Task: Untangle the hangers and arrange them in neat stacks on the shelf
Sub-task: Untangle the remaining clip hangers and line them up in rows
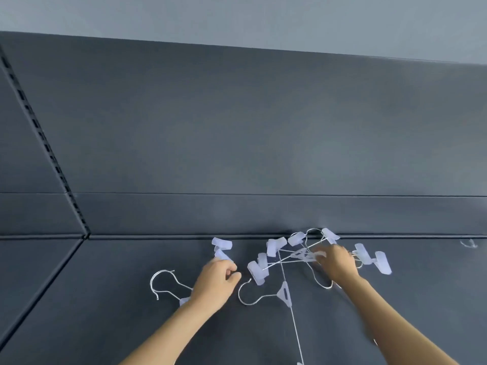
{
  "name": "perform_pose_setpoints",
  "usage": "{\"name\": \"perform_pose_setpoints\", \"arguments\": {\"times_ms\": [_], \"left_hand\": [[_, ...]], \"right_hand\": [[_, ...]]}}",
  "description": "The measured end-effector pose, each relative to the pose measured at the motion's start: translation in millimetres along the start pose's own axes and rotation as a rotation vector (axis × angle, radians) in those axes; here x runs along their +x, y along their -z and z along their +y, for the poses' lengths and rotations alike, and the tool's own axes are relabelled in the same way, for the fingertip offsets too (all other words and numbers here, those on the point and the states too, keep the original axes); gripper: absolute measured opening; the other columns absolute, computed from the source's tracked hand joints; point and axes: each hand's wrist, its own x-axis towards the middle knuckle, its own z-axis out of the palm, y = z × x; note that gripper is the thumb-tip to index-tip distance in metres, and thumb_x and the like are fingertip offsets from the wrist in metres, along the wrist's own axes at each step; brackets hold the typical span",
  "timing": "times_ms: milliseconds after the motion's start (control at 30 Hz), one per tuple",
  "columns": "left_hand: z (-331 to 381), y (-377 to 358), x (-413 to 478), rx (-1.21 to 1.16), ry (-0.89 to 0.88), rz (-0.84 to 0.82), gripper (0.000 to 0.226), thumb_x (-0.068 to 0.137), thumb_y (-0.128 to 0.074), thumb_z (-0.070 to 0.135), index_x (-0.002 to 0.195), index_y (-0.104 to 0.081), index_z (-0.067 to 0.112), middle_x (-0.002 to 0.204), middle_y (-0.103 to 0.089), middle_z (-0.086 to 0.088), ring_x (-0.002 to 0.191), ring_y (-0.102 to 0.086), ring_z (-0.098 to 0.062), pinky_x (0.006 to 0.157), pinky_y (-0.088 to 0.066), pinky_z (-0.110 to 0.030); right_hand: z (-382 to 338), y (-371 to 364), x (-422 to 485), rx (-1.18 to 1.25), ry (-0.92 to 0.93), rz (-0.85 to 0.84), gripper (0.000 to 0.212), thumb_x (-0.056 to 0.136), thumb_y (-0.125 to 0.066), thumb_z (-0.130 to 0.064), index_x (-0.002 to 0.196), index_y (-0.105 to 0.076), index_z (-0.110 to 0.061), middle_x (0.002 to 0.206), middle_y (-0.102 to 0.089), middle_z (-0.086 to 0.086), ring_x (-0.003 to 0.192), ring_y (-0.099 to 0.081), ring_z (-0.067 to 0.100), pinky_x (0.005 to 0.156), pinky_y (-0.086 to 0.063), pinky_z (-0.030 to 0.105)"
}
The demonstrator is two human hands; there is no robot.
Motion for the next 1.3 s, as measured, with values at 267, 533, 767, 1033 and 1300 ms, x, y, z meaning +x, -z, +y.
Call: {"name": "perform_pose_setpoints", "arguments": {"times_ms": [267, 533, 767, 1033, 1300], "left_hand": [[-43, 47, -32, 0.430, 0.218, 0.051, 0.052, 0.080, -0.052, 0.050, 0.049, -0.031, 0.014, 0.053, -0.035, 0.003, 0.050, -0.036, -0.018, 0.046, -0.028, -0.026], [-49, 35, -42, 0.408, 0.260, -0.052, 0.042, 0.073, -0.059, 0.032, 0.054, -0.025, 0.017, 0.052, -0.031, 0.002, 0.047, -0.028, -0.015, 0.042, -0.020, -0.025], [-69, 27, -35, 0.198, 0.285, 0.061, 0.042, 0.069, -0.058, 0.013, 0.046, -0.023, 0.013, 0.048, -0.030, 0.000, 0.049, -0.028, -0.019, 0.047, -0.022, -0.027], [-72, 21, -21, -0.095, 0.328, 0.163, 0.028, 0.077, -0.055, 0.001, 0.057, -0.040, 0.012, 0.055, -0.050, -0.007, 0.044, -0.055, -0.024, 0.047, -0.044, -0.028], [-51, 32, -20, 0.336, 0.269, 0.246, 0.020, 0.082, -0.060, 0.025, 0.069, -0.049, 0.014, 0.079, -0.057, -0.004, 0.077, -0.053, -0.027, 0.062, -0.041, -0.031]], "right_hand": [[1, 17, 7, 0.175, 0.124, 0.255, 0.020, 0.085, -0.050, -0.002, 0.089, -0.070, -0.003, 0.093, -0.065, 0.018, 0.092, -0.055, 0.036, 0.075, -0.044, 0.039], [-13, 15, -3, 0.310, -0.030, 0.027, 0.021, 0.085, -0.048, -0.006, 0.076, -0.067, -0.007, 0.077, -0.059, 0.013, 0.075, -0.049, 0.029, 0.061, -0.033, 0.030], [-14, 21, -30, 0.341, 0.203, 0.371, 0.019, 0.084, -0.055, 0.001, 0.098, -0.068, -0.001, 0.087, -0.049, 0.008, 0.089, -0.052, 0.033, 0.072, -0.035, 0.030], [-11, 22, -39, 0.216, 0.239, 0.412, 0.017, 0.084, -0.053, 0.002, 0.090, -0.069, 0.001, 0.085, -0.052, 0.012, 0.088, -0.054, 0.035, 0.067, -0.045, 0.039], [-11, 17, -43, 0.302, 0.156, 0.369, 0.015, 0.082, -0.054, 0.003, 0.082, -0.069, 0.000, 0.082, -0.049, 0.007, 0.077, -0.054, 0.035, 0.065, -0.040, 0.036]]}}
